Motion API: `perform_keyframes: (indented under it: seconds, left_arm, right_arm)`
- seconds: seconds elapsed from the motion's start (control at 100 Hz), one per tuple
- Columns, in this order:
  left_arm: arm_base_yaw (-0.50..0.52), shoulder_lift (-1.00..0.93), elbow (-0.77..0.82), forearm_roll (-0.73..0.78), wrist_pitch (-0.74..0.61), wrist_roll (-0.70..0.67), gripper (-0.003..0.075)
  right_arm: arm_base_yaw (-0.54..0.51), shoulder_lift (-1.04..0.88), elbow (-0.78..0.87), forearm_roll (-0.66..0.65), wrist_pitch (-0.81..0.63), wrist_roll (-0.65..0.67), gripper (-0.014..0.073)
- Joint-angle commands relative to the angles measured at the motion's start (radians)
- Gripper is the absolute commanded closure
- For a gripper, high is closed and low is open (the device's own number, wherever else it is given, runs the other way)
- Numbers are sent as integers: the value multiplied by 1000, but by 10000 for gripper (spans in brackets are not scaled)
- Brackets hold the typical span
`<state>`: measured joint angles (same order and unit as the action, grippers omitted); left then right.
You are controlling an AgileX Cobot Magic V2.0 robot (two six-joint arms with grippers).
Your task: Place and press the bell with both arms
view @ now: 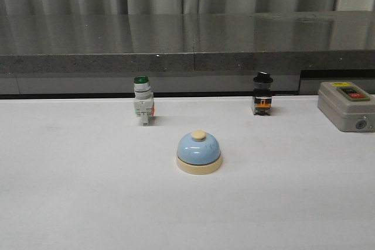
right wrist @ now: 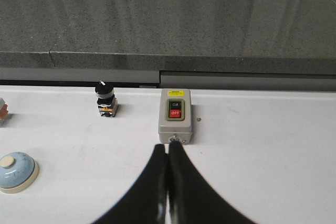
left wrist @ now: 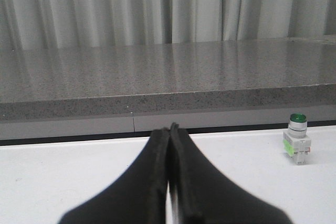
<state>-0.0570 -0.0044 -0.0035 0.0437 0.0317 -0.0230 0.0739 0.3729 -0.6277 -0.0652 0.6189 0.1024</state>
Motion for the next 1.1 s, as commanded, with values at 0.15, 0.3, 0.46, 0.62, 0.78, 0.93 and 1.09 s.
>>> perform_keyframes:
  seconds: [0.15,0.3,0.46,0.62,0.78,0.93,1.09]
  left_arm:
    - [2,-32,56,-8,-84,-8,741]
    - [2,-32,56,-8,-84,-8,741]
    - [2,-32,56,-8,-84,-8,741]
    - [2,-32,56,-8,-84,-8,741]
    - [2,-32,56,-8,-84,-8,741]
    - [2,-32,56,-8,-84,-8,741]
    - [2,-32,56,-8,-84,-8,741]
  right_arm:
    - [-8,5,26,-9,-193,3,658]
    - [-8,-54,155,-9,-347,3,658]
    - [-8,-146,309,-9,-451,3,658]
    - [-8,-243,439,-8,-503,3,658]
    - [-8,-355,526,-2,-511,3,658]
    - [-6,-402,567,-1,-520,3,658]
    - [-5,-403,594,-1,-534,3,658]
